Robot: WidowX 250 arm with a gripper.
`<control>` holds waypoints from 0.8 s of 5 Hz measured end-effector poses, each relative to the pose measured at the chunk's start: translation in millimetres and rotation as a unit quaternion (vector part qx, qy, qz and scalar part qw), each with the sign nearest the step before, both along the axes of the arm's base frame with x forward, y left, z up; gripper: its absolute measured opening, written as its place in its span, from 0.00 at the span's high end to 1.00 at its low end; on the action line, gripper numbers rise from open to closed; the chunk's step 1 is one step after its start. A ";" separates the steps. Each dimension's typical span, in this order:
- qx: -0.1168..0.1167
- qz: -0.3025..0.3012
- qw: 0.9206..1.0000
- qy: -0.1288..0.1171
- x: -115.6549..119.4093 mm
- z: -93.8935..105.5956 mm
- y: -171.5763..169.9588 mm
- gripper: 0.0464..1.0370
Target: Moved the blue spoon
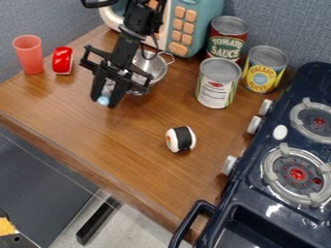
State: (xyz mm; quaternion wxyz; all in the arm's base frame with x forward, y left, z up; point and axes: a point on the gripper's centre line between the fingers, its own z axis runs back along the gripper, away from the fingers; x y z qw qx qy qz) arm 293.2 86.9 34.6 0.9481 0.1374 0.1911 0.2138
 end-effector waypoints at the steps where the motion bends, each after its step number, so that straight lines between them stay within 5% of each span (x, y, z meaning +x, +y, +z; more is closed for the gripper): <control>1: -0.020 -0.049 0.998 -0.039 1.1 10.1 -11.2 0.72; 3: -0.088 -0.172 0.968 -0.159 -2.0 44.4 -43.1 0.72; 4: -0.097 -0.208 0.958 -0.172 -2.1 50.5 -55.3 0.72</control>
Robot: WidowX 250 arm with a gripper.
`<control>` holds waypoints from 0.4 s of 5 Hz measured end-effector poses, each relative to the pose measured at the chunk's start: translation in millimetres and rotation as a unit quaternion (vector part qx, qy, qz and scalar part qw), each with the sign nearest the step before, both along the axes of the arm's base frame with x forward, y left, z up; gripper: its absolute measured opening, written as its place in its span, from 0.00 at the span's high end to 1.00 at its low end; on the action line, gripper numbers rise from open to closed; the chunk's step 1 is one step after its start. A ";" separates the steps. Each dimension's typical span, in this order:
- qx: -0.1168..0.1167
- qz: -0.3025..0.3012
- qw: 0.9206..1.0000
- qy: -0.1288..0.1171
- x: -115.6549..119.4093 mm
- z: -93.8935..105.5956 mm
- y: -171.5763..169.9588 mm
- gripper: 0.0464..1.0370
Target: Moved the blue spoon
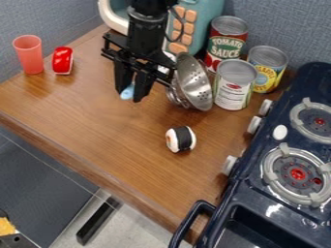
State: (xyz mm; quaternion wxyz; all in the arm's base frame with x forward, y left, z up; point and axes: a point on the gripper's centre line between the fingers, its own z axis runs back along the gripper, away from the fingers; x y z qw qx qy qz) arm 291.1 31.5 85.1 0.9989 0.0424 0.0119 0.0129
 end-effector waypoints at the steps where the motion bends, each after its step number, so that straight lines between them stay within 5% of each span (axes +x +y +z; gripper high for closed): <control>1: -0.005 -0.004 1.000 -0.002 0.4 0.8 -2.0 0.72; 2: -0.008 0.001 1.000 -0.004 0.4 0.4 0.3 0.72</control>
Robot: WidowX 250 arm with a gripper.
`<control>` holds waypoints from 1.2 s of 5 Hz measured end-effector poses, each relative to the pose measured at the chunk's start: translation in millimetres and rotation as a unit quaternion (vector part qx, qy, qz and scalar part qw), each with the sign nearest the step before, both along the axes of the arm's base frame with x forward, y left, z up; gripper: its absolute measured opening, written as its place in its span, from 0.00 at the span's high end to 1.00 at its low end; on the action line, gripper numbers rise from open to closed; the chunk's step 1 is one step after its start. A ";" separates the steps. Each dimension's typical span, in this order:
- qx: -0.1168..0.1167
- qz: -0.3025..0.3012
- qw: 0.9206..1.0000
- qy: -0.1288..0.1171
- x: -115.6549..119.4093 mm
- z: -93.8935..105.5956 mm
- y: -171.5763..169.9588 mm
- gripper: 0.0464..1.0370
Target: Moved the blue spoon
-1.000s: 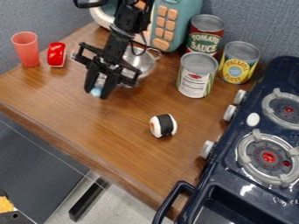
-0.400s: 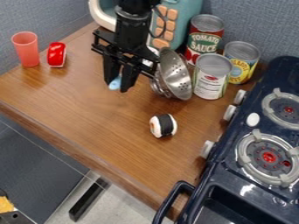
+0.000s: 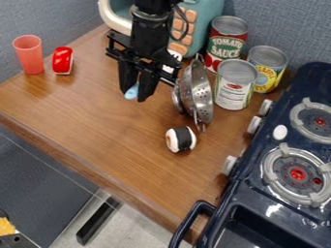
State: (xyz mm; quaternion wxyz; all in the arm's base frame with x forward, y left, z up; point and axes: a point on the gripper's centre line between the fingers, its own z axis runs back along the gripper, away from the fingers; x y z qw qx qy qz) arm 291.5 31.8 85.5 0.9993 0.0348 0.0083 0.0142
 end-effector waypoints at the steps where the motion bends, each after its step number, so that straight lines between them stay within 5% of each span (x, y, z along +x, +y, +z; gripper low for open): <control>1: -0.004 -0.002 1.000 -0.001 -0.2 -1.1 -1.4 0.72; 3: -0.006 0.041 0.999 -0.008 -5.0 1.3 13.4 0.72; 6: -0.013 0.170 0.985 -0.007 -10.5 -18.8 90.2 0.72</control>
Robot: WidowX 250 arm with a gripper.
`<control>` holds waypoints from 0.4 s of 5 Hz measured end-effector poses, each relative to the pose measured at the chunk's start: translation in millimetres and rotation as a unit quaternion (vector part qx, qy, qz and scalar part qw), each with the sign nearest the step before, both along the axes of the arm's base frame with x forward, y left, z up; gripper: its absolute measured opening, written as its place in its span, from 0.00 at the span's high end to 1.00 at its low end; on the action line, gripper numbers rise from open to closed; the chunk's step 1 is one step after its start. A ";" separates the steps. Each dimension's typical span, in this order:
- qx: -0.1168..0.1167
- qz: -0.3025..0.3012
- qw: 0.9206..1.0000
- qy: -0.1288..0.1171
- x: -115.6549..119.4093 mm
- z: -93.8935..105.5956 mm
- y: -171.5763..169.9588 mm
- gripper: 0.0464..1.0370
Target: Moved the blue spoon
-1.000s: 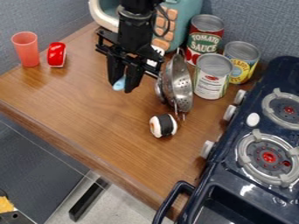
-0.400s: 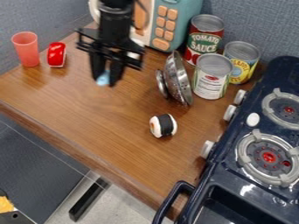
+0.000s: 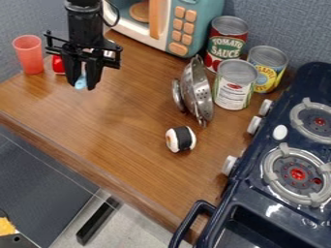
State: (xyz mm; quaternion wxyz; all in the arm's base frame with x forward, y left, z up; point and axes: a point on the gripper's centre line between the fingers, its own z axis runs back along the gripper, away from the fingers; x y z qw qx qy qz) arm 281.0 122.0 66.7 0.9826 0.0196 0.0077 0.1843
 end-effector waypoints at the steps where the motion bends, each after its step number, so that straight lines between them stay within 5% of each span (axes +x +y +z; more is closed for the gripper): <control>1: 0.002 -0.005 1.000 0.009 3.2 -11.2 3.8 0.72; 2: 0.000 -0.016 1.000 -0.017 9.6 -14.9 1.8 0.72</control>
